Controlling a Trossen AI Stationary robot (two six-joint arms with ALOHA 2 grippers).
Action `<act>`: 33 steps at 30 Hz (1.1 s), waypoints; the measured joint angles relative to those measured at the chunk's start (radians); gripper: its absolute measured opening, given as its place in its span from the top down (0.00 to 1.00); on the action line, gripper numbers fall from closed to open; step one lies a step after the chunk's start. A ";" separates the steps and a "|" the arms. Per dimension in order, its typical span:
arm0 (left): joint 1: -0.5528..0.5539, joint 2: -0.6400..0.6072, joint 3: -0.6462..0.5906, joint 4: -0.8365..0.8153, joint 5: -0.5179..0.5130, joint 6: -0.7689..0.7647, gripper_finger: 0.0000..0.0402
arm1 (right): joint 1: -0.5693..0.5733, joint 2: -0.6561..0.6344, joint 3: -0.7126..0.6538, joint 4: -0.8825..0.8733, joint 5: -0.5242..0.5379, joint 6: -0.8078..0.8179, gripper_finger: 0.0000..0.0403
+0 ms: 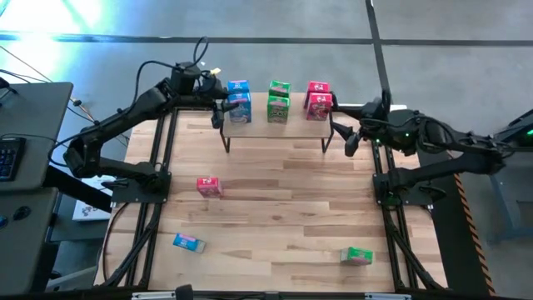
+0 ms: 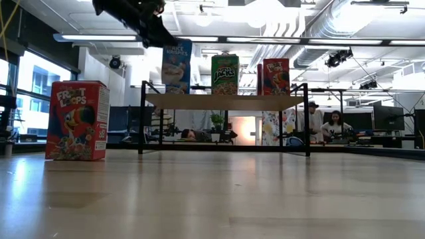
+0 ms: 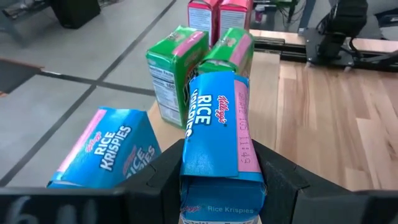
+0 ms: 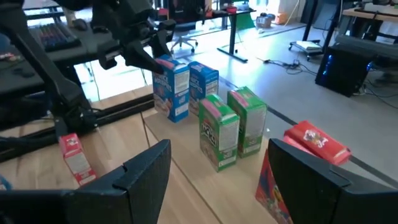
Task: Stack cereal on shelf
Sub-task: Put the top blue cereal box aligned with the other blue cereal box on the shelf
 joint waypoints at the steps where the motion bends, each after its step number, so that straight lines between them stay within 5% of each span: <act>1: 0.001 0.000 -0.006 0.005 0.000 0.000 0.64 | -0.002 -0.012 -0.023 0.021 0.000 0.000 0.35; 14: 0.062 0.000 -0.074 0.042 0.054 0.049 0.64 | -0.014 -0.077 -0.225 0.132 0.002 0.055 0.35; 33: 0.090 0.058 -0.095 0.119 0.106 0.125 0.64 | -0.015 -0.060 -0.253 0.124 0.001 0.053 0.35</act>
